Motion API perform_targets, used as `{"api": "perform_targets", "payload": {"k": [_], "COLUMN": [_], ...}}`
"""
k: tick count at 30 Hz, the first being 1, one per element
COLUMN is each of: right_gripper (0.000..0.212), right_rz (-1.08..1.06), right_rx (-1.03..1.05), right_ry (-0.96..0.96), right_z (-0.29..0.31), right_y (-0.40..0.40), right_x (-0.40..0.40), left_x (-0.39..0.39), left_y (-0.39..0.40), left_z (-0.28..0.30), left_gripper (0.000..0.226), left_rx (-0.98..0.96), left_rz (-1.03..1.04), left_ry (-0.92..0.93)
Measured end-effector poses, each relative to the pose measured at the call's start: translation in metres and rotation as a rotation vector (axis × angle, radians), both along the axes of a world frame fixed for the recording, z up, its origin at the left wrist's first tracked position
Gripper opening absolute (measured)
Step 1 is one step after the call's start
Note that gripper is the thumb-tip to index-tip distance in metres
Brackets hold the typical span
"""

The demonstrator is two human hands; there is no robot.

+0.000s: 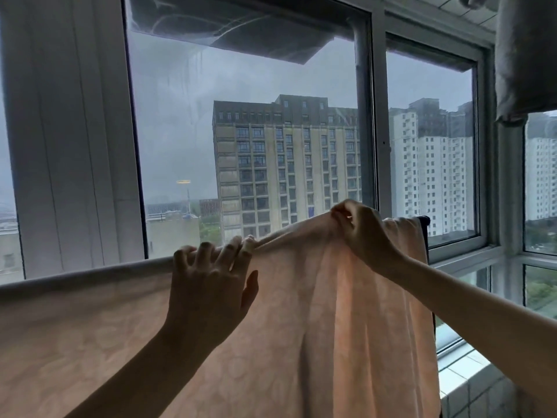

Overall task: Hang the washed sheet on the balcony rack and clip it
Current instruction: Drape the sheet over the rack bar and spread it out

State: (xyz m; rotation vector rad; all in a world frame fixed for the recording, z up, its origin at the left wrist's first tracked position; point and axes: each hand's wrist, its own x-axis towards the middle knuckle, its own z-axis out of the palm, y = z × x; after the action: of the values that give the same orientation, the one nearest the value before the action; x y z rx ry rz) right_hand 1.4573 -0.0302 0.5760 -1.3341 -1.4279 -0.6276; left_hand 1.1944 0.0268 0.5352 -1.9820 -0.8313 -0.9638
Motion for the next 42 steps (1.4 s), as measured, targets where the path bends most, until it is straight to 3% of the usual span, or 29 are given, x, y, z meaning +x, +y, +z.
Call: {"api": "perform_targets", "payload": {"k": [18,26,35,42], "right_gripper": [0.006,0.019,0.006,0.011], "right_rz": [0.074,0.065,0.108,-0.066], "right_rx": [-0.069,-0.232,-0.154,-0.08], "right_ry": [-0.233,-0.233,-0.178,0.059], "right_z": [-0.007,0.003,0.002,0.001], "right_y": [-0.018,-0.008,0.009,-0.003], "right_x": [0.03,0.054,0.049,0.107], "left_x": [0.078,0.074,0.075,0.077], "left_y": [-0.003,0.003,0.003,0.003], "left_z": [-0.002,-0.005,-0.006,-0.012], "left_gripper": [0.053,0.052,0.056,0.056], "left_rx": [0.053,0.068,0.102,0.16], "left_rz": [0.023,0.041,0.088,0.132], "left_ry": [0.025,-0.006,0.01,-0.014]}}
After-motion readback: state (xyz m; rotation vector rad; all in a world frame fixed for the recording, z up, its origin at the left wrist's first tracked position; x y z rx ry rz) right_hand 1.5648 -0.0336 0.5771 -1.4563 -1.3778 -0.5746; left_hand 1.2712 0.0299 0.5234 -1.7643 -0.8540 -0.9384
